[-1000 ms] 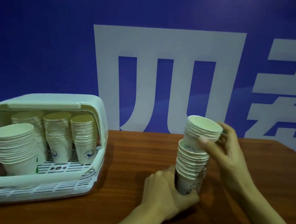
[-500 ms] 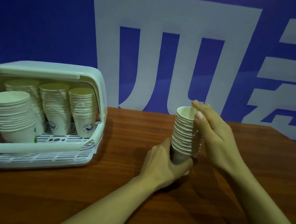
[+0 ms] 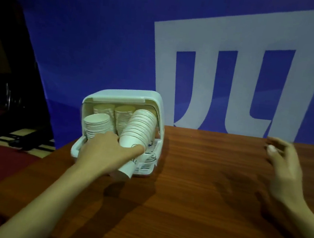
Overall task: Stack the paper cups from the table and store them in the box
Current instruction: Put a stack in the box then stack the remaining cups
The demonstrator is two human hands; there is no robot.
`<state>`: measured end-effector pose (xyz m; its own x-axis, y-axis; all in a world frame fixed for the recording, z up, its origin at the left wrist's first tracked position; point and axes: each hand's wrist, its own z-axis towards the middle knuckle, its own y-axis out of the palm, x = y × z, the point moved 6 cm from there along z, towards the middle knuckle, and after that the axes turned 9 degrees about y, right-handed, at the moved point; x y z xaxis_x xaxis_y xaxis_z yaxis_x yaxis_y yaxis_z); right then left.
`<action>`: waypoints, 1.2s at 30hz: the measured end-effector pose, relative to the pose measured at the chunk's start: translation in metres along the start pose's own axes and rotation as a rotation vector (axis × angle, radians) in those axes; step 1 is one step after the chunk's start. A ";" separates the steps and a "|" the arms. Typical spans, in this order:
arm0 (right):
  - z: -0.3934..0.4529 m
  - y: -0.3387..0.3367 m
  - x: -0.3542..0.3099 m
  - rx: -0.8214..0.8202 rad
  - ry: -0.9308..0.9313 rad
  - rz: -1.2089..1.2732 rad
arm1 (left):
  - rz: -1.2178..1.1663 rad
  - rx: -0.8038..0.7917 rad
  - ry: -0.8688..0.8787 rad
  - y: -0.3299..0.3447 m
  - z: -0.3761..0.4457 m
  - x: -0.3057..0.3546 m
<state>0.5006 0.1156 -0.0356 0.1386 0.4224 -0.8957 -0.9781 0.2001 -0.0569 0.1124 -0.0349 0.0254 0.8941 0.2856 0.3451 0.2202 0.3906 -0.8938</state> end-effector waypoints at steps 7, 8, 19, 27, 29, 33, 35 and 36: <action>-0.009 0.006 0.002 -0.062 -0.031 -0.114 | 0.477 -0.027 0.035 -0.025 0.027 0.003; -0.008 0.004 0.002 -0.051 -0.035 -0.117 | 0.485 -0.011 0.045 -0.026 0.030 0.004; -0.009 0.006 -0.001 -0.046 -0.071 -0.101 | 0.471 0.147 0.192 -0.017 0.035 0.007; -0.009 0.004 -0.004 -0.011 -0.070 -0.074 | 0.308 0.028 0.118 0.008 0.056 -0.006; -0.010 0.005 -0.005 -0.023 -0.074 -0.080 | 0.163 -0.099 0.013 0.013 0.062 -0.014; -0.011 0.007 -0.005 -0.042 -0.088 -0.101 | -0.153 -0.222 -0.163 0.026 0.069 -0.031; -0.012 0.008 -0.006 -0.053 -0.086 -0.104 | -0.278 -0.233 -0.243 0.031 0.071 -0.035; -0.012 0.009 -0.006 -0.060 -0.085 -0.107 | -0.315 -0.236 -0.272 0.033 0.073 -0.036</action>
<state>0.4896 0.1045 -0.0362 0.2530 0.4756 -0.8425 -0.9642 0.1959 -0.1789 0.0592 0.0313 0.0039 0.6415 0.4164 0.6443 0.5752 0.2946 -0.7631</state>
